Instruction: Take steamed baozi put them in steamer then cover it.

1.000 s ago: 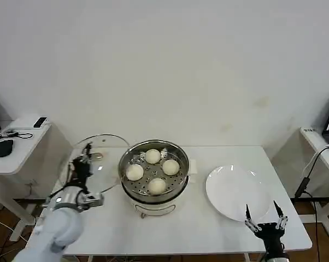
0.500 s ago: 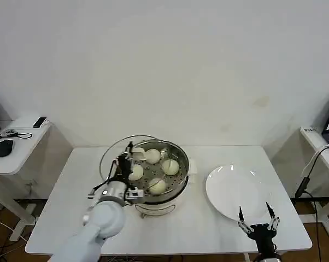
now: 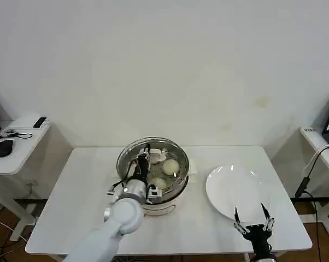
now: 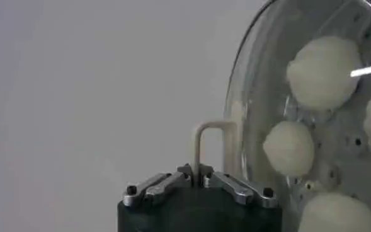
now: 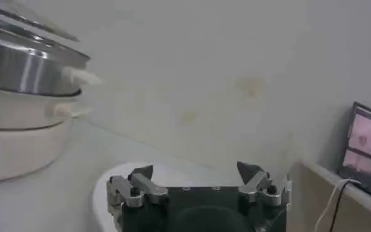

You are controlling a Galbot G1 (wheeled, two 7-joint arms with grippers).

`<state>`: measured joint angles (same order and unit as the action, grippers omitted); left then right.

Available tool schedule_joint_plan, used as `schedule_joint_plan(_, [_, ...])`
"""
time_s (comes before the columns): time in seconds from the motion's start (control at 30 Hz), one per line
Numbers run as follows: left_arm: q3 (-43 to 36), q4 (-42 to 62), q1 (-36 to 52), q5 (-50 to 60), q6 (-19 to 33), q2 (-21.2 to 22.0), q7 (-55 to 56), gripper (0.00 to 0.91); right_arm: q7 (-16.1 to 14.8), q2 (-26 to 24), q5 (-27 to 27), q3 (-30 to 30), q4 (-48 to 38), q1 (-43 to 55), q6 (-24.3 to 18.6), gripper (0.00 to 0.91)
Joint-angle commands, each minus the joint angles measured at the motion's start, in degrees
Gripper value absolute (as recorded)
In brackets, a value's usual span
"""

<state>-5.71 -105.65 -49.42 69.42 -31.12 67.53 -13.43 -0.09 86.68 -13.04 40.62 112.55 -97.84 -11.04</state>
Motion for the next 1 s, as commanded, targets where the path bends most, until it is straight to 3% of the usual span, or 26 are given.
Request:
schedule_joint_plan(0.03, [-2.1,1.8,1.0,1.6,-0.3,1.2,-0.7,0.000,0.0,0.1,-0.2,-0.5,-0.5,0.1,-0.1,0.907])
schedule_joint_plan(0.6, [-1.7,2.8,1.0,1.2,0.3,1.3,-0.2,0.010,0.1,0.4,-0.6,-1.9,-0.8,0.2,-0.1,0.907])
schedule_joint_plan(0.63, [-1.6,2.8,0.8,1.2,0.4,1.6,0.1,0.907,0.1,0.3,-0.6,-1.9,-0.8,0.2,0.0,0.907])
schedule_joint_plan(1.0, [-0.4,-1.1,-0.7,-0.1,-0.1,0.6,0.4,0.907,0.3,0.3,-0.9,-3.0,-1.2,0.4,0.3,0.907])
